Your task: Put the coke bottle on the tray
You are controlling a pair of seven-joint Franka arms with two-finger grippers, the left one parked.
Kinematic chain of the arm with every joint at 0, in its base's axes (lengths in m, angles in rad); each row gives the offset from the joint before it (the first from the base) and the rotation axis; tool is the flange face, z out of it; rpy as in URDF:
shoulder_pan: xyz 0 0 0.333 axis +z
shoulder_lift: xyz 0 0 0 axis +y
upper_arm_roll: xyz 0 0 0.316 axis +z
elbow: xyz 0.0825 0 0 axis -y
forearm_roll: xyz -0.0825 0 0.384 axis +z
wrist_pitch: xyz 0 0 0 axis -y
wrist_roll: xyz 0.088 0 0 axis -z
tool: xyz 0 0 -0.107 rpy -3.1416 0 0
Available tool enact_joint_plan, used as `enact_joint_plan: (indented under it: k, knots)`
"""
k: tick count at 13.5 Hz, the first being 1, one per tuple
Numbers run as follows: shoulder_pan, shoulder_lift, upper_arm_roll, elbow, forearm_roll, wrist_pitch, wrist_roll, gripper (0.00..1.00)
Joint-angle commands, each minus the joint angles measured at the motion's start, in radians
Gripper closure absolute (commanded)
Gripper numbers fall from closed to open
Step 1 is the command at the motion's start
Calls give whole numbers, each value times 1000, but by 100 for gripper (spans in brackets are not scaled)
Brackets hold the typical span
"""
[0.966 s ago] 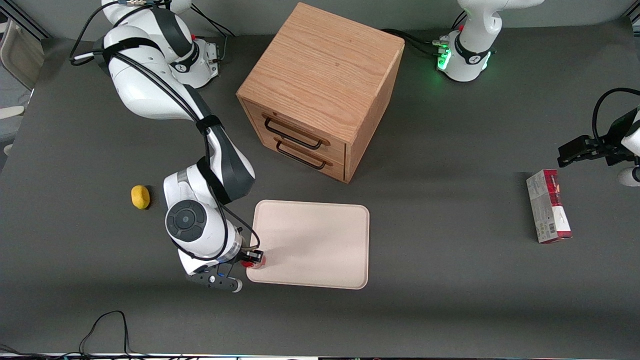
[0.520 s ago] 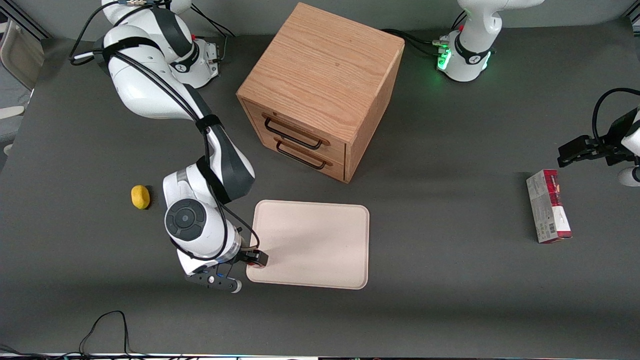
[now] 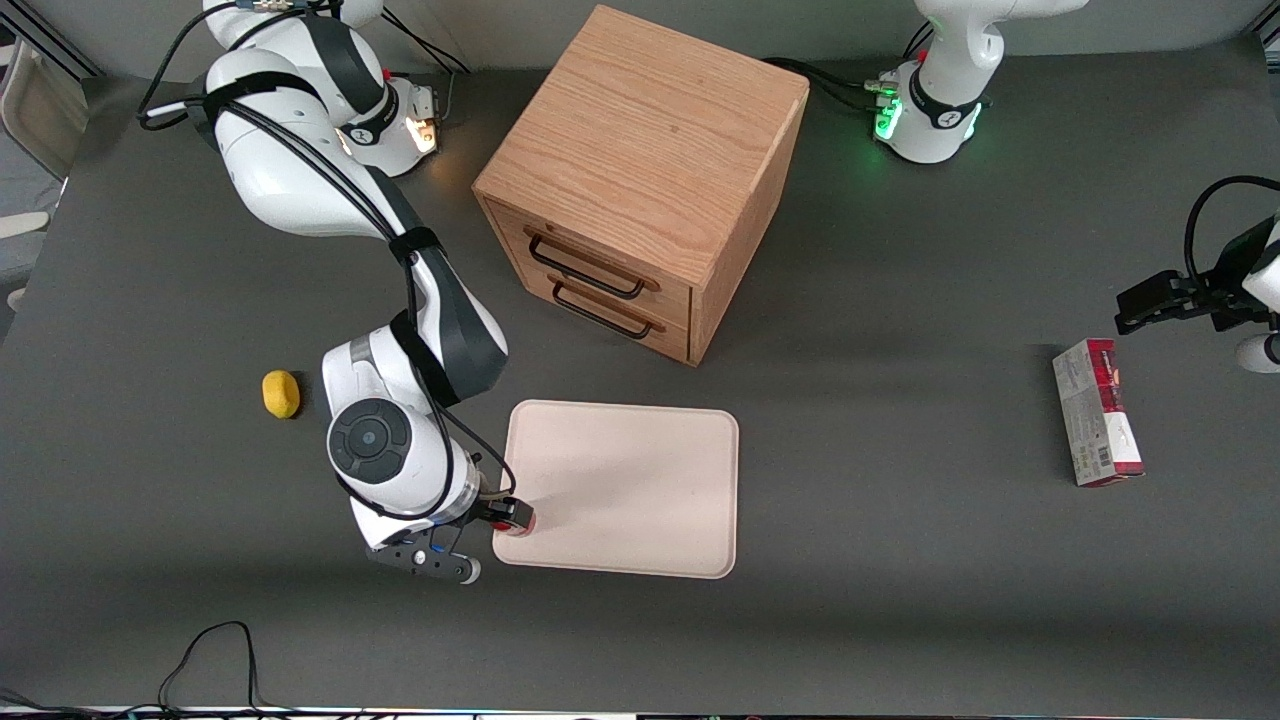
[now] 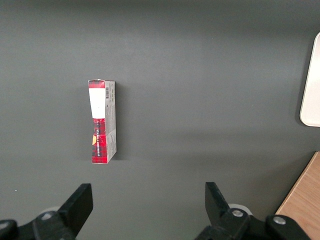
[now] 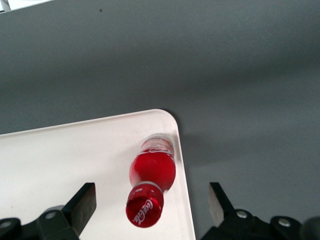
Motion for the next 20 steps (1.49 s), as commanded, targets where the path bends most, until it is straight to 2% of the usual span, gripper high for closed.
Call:
enact_joint_plan:
  k: [1, 4, 5, 9, 12, 14, 19, 20]
  knots:
    - [-32, -40, 1, -7, -10, -68, -45, 0]
    - [-76, -143, 3, -56, 1, -235, -206, 0]
    - [-99, -207, 1, -117, 27, -252, -255, 0]
    - [-232, -563, -5, -532, 61, -225, -539, 0]
    - [-311, -790, -17, -711, 107, -235, -682, 0]
    - [-311, -882, -30, -768, 107, -254, -696, 0]
    - [-303, -953, -62, -757, 107, -337, -809, 0]
    - [-261, -953, -107, -760, 108, -343, -821, 0]
